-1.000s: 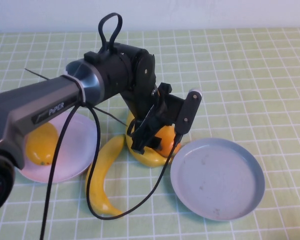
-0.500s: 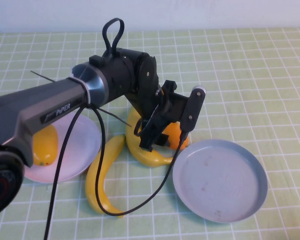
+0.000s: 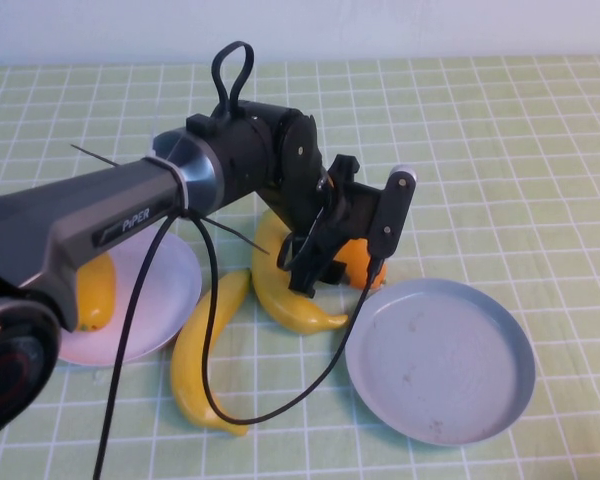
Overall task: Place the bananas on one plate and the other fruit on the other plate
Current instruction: Put one type of fruit in the left plate
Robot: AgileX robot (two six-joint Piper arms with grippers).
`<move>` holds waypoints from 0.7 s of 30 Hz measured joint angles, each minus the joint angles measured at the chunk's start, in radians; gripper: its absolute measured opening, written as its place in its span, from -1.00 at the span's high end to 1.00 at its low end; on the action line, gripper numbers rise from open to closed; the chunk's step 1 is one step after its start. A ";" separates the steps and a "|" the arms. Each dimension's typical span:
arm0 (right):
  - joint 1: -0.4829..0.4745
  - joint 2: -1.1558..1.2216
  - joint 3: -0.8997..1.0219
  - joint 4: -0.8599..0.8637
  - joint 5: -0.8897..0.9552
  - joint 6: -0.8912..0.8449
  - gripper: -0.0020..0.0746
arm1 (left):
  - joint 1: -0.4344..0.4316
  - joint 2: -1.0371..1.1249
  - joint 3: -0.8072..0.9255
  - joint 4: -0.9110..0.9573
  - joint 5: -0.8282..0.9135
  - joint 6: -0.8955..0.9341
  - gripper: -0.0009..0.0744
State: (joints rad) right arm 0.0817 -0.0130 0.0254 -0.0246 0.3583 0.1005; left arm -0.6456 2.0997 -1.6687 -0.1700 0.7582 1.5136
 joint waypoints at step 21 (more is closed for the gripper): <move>0.000 0.000 0.000 0.000 0.000 0.000 0.99 | 0.002 -0.097 0.017 -0.020 -0.056 -0.157 -0.21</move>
State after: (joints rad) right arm 0.0817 -0.0130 0.0254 -0.0246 0.3583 0.1005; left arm -0.6434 2.0022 -1.6519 -0.1896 0.7025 1.3568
